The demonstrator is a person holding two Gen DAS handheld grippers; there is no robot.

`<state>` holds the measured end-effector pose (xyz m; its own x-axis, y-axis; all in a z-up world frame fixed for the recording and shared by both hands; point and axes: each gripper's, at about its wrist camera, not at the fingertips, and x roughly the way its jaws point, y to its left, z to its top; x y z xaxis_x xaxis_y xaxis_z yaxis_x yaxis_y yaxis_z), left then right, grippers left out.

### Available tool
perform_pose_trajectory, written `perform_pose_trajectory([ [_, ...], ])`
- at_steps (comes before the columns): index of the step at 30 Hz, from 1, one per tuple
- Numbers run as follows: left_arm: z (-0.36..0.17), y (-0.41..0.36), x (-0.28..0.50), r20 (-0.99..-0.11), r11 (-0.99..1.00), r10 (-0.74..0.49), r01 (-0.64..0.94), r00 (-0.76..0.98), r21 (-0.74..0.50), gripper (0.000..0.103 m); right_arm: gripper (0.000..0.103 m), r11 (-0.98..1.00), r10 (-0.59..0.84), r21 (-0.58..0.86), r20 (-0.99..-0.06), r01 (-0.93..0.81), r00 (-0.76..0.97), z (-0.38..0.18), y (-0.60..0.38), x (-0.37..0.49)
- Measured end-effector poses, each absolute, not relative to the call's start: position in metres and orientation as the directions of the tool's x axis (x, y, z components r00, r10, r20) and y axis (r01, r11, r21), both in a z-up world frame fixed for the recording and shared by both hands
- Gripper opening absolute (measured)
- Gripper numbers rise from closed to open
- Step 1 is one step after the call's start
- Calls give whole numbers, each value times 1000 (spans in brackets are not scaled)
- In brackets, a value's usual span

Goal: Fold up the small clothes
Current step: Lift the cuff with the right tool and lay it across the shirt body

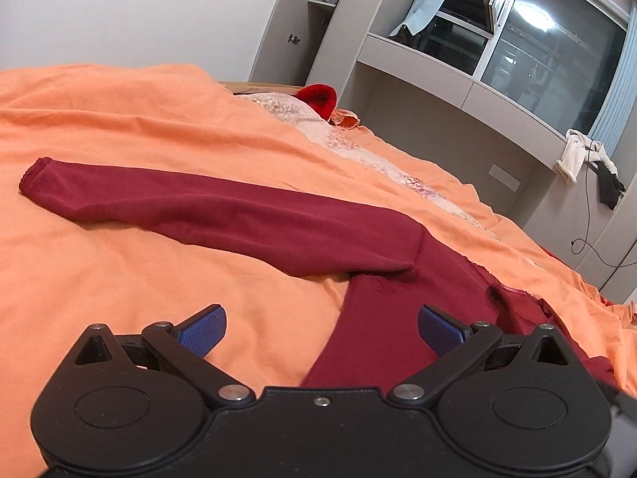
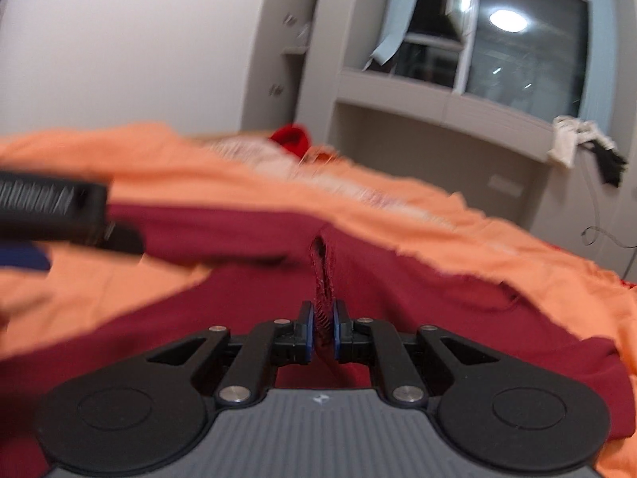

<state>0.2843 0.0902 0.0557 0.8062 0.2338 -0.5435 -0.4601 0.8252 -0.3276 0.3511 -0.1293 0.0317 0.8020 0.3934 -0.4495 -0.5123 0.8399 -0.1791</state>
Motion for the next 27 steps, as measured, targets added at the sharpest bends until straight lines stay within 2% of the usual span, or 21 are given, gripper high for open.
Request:
perform_pose_trajectory([
  [2,55,91,285,-545,828,225,-454,808,-330,102,13,823,409,-167,-489,-543,770,24,-132,345],
  [3,54,91,286,-544,830,218,-447,810,-333,102,20,814,417,-158,-509,-559,753,21,-134,342],
  [4,53,90,287,-543,835,207,-437,814,-336,102,32,807,427,-148,-524,-572,737,21,-139,340],
  [5,53,90,289,-542,840,194,-424,818,-339,102,40,800,438,-137,-531,-583,725,21,-144,335],
  [6,52,89,290,-537,848,178,-405,825,-342,102,53,795,449,-127,-533,-593,717,21,-151,330],
  [7,51,88,292,-531,855,167,-390,830,-342,102,61,791,460,-117,-532,-600,711,24,-160,327],
  [8,50,86,294,-526,863,154,-373,836,-341,102,63,792,465,-109,-528,-600,710,27,-169,326],
  [13,40,70,313,-530,896,64,-283,845,-343,102,87,863,408,-64,-496,-501,766,44,-230,339],
  [17,27,50,337,-533,926,16,-214,846,-312,102,92,945,296,15,-469,-328,832,52,-292,364],
  [21,13,34,356,-584,949,45,-216,811,-228,102,91,979,201,123,-478,-162,855,52,-348,401],
  [24,2,29,366,-627,962,91,-231,773,-145,102,85,970,162,238,-500,-44,851,47,-386,436],
  [27,-5,25,371,-653,969,111,-226,749,-95,102,71,920,178,390,-511,42,841,37,-417,468],
])
